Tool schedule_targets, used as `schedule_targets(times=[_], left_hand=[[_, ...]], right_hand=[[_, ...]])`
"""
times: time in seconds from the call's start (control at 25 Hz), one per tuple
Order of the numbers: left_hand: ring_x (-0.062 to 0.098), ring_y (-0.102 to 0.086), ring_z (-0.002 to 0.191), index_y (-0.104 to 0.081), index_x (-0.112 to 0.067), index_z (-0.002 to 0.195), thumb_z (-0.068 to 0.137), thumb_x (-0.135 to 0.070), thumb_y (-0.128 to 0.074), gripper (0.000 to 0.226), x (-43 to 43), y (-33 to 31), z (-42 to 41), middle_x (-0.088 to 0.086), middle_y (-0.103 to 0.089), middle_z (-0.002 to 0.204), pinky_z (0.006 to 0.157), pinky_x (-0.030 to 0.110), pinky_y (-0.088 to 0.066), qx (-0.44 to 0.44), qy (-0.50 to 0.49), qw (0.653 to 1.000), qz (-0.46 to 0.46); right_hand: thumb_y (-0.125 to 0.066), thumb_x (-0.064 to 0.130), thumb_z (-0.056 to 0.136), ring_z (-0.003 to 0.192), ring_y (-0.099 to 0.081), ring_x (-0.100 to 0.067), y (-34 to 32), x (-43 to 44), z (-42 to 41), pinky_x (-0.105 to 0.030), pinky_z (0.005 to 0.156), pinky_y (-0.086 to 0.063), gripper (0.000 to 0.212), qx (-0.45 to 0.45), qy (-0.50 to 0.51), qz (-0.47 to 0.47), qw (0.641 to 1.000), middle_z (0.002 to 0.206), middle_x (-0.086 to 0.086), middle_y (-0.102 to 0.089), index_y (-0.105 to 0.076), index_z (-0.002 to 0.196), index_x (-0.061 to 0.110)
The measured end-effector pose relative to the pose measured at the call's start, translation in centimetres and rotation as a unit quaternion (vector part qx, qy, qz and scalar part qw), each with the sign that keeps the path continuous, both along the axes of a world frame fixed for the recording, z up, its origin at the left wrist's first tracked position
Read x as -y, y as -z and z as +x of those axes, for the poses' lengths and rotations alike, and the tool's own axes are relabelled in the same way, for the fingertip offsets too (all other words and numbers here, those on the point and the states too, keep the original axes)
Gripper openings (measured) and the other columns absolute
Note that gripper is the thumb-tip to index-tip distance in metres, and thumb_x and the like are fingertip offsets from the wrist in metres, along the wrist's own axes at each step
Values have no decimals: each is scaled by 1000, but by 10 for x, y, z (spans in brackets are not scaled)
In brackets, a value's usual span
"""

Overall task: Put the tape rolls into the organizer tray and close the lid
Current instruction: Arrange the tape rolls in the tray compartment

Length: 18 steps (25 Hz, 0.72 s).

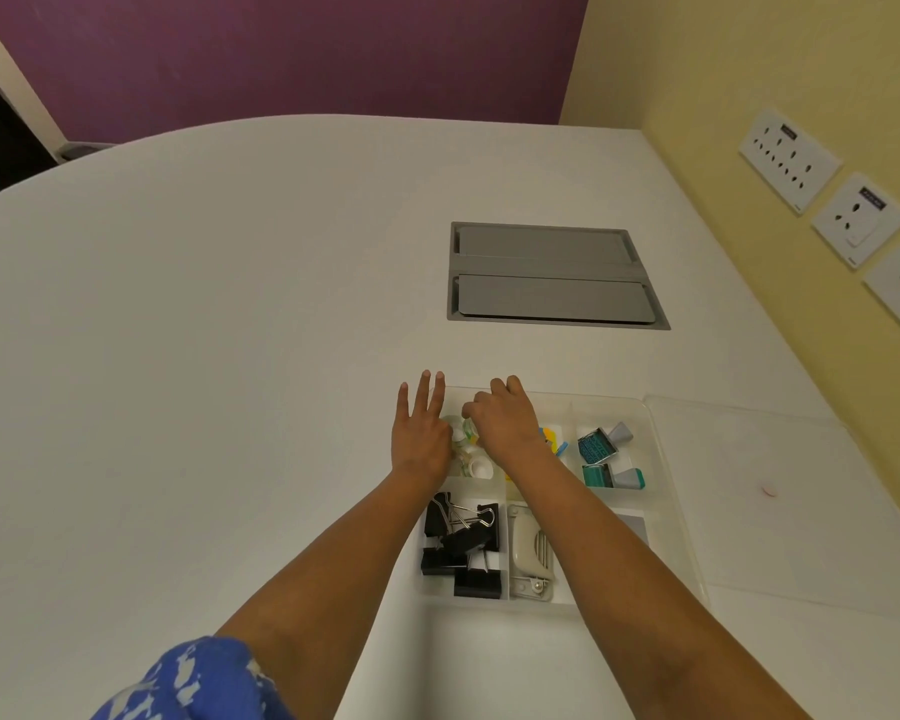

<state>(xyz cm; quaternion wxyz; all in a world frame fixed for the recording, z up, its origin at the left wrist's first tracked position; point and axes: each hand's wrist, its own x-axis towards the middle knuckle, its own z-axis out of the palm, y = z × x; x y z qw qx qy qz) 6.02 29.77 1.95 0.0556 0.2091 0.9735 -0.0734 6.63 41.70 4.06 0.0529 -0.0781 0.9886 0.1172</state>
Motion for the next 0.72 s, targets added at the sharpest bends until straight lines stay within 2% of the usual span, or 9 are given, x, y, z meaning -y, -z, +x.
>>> schedule_targets(times=[0.16, 0.28, 0.36, 0.48, 0.56, 0.72], left_hand=[[30, 17, 146, -63, -20, 117, 94, -48, -46, 40, 1, 1, 0, 9, 12, 160, 118, 48, 9, 1, 0, 1000, -8], [29, 16, 147, -62, -23, 119, 94, -49, -45, 41, 2, 2, -1, 8, 12, 160, 118, 48, 10, 4, -3, 1000, 2], [29, 16, 147, -65, -24, 114, 95, -49, -44, 38, 2, 2, 0, 8, 12, 160, 118, 47, 10, 3, -4, 1000, 8], [29, 16, 147, -69, -27, 108, 95, -44, -48, 30, 2, 2, 2, 8, 11, 160, 118, 47, 9, 4, -6, 1000, 19], [29, 16, 147, -68, -28, 109, 94, -42, -49, 28, 2, 2, 3, 7, 12, 160, 118, 47, 9, 7, -8, 1000, 24], [28, 16, 147, -69, -29, 108, 95, -38, -51, 24, 2, 1, 4, 7, 12, 160, 119, 47, 7, 6, -9, 1000, 24]], right_hand=[[-55, 15, 93, 122, -47, -27, -2, 0, 4, -37, 104, -31, 37, 4, 11, -21, 1000, 122, -6, -65, -55, 129, 21], [-57, 10, 89, 116, -51, -25, -7, -3, 8, -35, 101, -31, 40, -12, 57, -117, 991, 119, -3, -67, -53, 126, 24], [-65, 29, 86, 114, -54, -23, -12, -4, 11, -35, 101, -31, 32, 16, 64, -133, 989, 115, -1, -68, -58, 118, 24], [-69, 47, 79, 117, -52, -23, -14, -2, 19, -37, 105, -30, 45, 85, 32, -49, 995, 118, -2, -66, -60, 118, 24], [-69, 44, 81, 122, -49, -24, -13, 0, 21, -37, 106, -30, 45, 92, 14, -11, 996, 123, -4, -64, -59, 121, 23], [-62, 19, 90, 119, -51, -25, -11, 2, 19, -36, 108, -29, 24, 67, 4, 0, 998, 119, -6, -67, -66, 114, 20]])
